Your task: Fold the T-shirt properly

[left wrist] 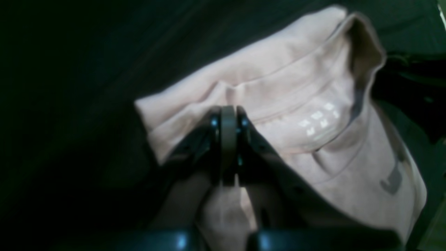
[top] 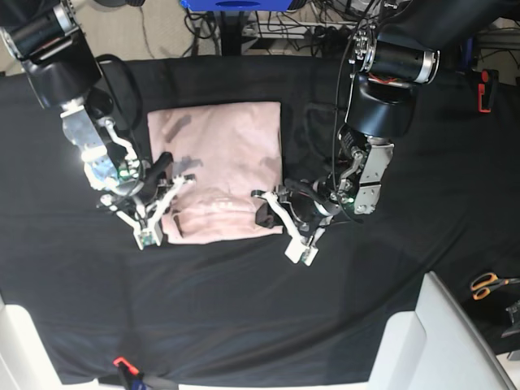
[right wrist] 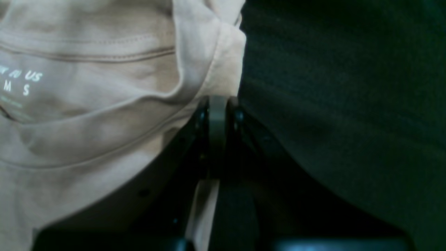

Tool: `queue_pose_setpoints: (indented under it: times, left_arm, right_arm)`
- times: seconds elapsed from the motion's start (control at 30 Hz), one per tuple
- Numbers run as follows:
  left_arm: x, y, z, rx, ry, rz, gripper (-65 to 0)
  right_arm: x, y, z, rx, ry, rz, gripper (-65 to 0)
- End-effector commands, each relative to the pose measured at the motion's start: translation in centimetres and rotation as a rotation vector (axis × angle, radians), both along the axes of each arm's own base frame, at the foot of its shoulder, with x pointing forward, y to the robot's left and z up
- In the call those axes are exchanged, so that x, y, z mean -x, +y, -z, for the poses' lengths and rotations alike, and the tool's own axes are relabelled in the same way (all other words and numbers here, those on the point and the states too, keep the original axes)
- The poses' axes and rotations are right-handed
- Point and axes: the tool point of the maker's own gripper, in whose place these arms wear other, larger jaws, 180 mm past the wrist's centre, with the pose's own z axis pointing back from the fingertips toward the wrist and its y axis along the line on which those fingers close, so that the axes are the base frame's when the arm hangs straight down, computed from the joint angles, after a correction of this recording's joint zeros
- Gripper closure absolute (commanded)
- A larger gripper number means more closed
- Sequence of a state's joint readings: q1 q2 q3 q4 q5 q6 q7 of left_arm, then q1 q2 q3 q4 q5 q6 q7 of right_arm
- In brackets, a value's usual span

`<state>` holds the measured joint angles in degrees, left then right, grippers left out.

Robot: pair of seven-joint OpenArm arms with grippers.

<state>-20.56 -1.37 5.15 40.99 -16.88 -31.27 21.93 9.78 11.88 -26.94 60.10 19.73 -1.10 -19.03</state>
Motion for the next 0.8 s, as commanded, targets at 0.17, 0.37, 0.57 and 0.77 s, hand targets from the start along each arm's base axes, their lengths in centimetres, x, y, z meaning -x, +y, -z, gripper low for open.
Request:
queue_pose_setpoints:
  times: [0.17,0.37,0.57,0.77]
  left_arm:
    - [-1.2,-0.9,-7.2,0.027,-0.236,0.027,0.0]
    - [8.3,2.4,-9.7,-0.121,-0.315,0.139,0.0]
    - [18.8,5.8,-9.1,-0.221,-0.217,0.242,0.0]
    - [27.3,8.2,-6.2,-0.242,0.0,0.217,0.0]
  right_arm:
    - [1.9,0.8,-5.8,-0.027,-0.124,-0.031,-2.7]
    - [8.8,-1.6,-8.7,-0.009,-0.136,0.1,-2.6]
    - [15.3,-5.7,-8.0,0.037,-0.035,0.258,-2.7]
    - [22.8,-9.2,-6.0,0.106,0.121,0.337,-2.7]
